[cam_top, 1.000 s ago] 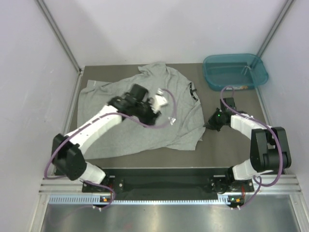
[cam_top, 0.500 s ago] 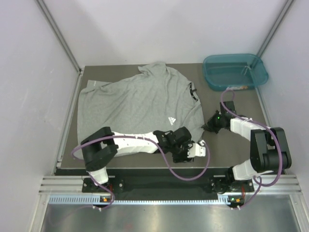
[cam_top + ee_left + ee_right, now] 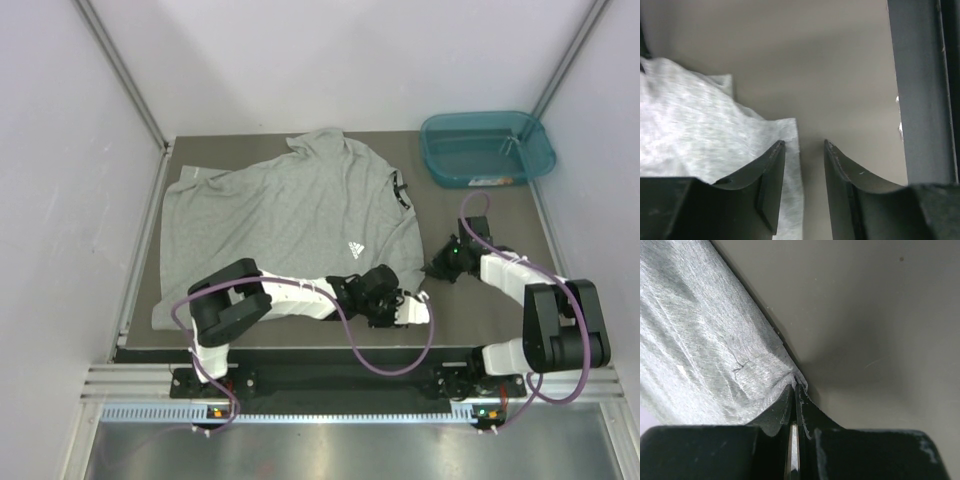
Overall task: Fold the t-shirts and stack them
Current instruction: Flatten the tshirt out
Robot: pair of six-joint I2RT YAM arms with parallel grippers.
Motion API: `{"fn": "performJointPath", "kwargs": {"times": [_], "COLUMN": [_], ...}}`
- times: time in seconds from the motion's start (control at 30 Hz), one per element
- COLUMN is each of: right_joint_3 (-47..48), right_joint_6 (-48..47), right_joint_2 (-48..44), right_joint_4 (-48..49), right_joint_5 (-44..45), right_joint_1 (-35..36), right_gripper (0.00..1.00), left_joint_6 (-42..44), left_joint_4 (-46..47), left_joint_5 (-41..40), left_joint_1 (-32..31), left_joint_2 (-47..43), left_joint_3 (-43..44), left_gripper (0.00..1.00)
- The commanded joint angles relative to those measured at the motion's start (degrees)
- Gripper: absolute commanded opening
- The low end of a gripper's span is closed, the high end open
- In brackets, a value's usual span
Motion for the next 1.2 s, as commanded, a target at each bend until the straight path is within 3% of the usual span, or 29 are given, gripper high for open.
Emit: {"fn": "performJointPath", "kwargs": {"times": [0.0,0.27,0.4,0.43,0.53,0.63,0.73,0.9,1.07,1.17], "right_joint_3": [1.0,1.5,0.8,0.8,0.7,0.4,-1.1,-7.5,-16.5,-15.6], "right_joint_6": [-1.0,-2.2,-2.4,-2.6,-3.6,-6.7,-8.0,-6.4,3.2,5.2], "right_joint_2": [-1.5,-2.8,-4.4,-4.8,-7.5,-11.4,-16.2,-27.8,-32.7,-34.7], "right_joint_4": [-0.3,-2.4,-3.3,-3.7,-6.8,-11.8,-17.9,-27.5,-25.0,-28.9], "right_joint_5": [1.0,1.0,1.3,1.4,1.7,1.6,1.8,4.2,1.0,1.8], "right_joint_1": [0.6,0.6,0.6,0.6,0.6,1.2,2.4,7.6,14.4,16.2], "right_gripper": [0.0,0.0,0.0,0.0,0.0,0.0,0.0,0.0,0.0,0.0], "left_joint_6": [1.0,-0.6,-0.4,-0.8,-1.4,-2.9,-1.6,3.2,3.7,4.4], "left_joint_4": [3.8,6.2,5.0,4.0,-1.4,-6.9,-14.0,-24.8,-23.6,-25.3], "left_joint_5": [1.8,-2.7,-2.0,-1.5,-0.2,8.2,11.8,22.1,23.1,24.0], "left_joint_1": [-0.5,-0.5,-0.5,-0.5,-0.3,3.7,6.0,6.1,6.1,6.1], "left_joint_2": [1.7,3.2,2.8,2.3,-0.3,-5.0,-8.3,-9.1,-9.2,-9.3], "left_joint_3": [0.0,0.2,-1.3,-1.2,-0.6,-1.1,-0.8,-1.5,-3.7,-4.1], "left_gripper": [0.42,0.34,0.01,0.0,0.0,0.0,0.0,0.0,0.0,0.0]}}
